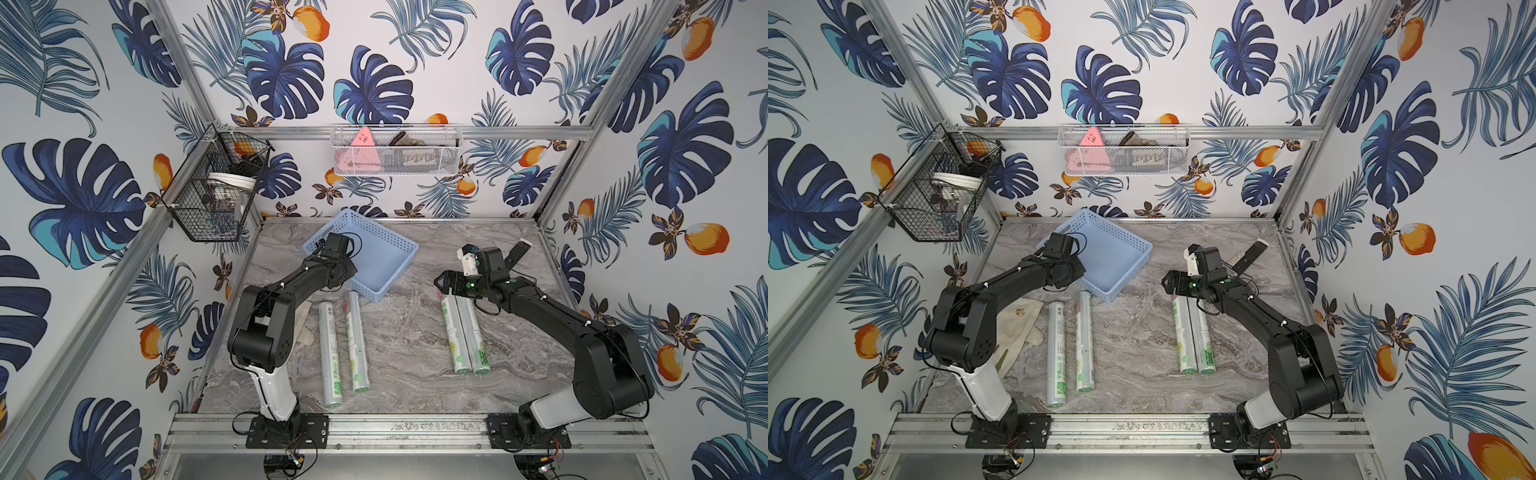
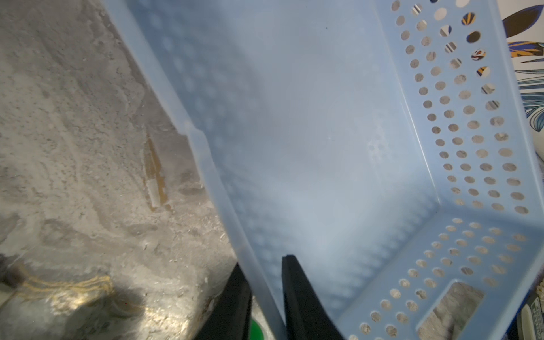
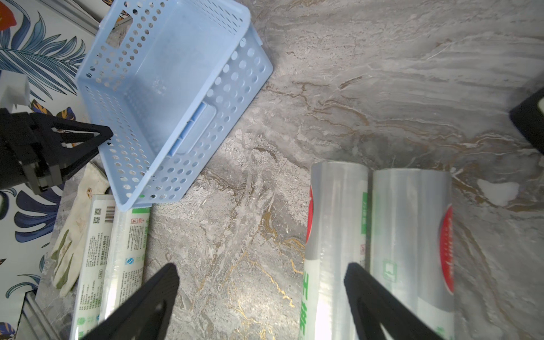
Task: Put the plastic wrap into the basket
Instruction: Move the basket to the center of the board.
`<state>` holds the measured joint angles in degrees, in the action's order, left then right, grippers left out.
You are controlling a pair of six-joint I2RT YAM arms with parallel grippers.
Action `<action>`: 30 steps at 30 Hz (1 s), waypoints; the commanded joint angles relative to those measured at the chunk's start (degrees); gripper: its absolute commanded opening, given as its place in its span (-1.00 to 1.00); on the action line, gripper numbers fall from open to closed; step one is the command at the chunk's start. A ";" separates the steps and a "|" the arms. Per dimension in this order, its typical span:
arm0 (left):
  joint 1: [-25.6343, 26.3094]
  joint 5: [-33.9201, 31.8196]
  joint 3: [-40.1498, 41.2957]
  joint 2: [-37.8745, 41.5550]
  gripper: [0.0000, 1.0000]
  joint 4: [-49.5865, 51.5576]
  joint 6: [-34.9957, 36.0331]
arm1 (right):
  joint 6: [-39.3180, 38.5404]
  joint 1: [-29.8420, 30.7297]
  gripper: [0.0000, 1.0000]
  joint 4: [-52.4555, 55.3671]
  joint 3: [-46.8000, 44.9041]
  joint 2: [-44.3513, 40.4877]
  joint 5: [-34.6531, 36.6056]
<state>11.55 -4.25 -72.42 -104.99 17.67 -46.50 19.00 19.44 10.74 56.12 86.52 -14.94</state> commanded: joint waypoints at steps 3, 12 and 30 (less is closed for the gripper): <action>1.25 0.64 -2.70 -1.71 -0.58 2.54 2.82 | -0.37 0.07 0.88 -0.26 -0.57 -0.82 2.10; 4.67 1.15 -5.26 -1.68 -0.63 7.08 7.91 | 0.34 -0.06 0.94 1.95 -1.05 -2.66 11.18; 10.16 3.72 9.06 10.88 -0.65 10.42 12.75 | 7.10 -0.11 1.00 13.09 -3.47 -8.06 23.53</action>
<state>20.73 -2.68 -65.12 -95.59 25.98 -35.44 24.62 19.40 19.55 52.86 78.85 6.00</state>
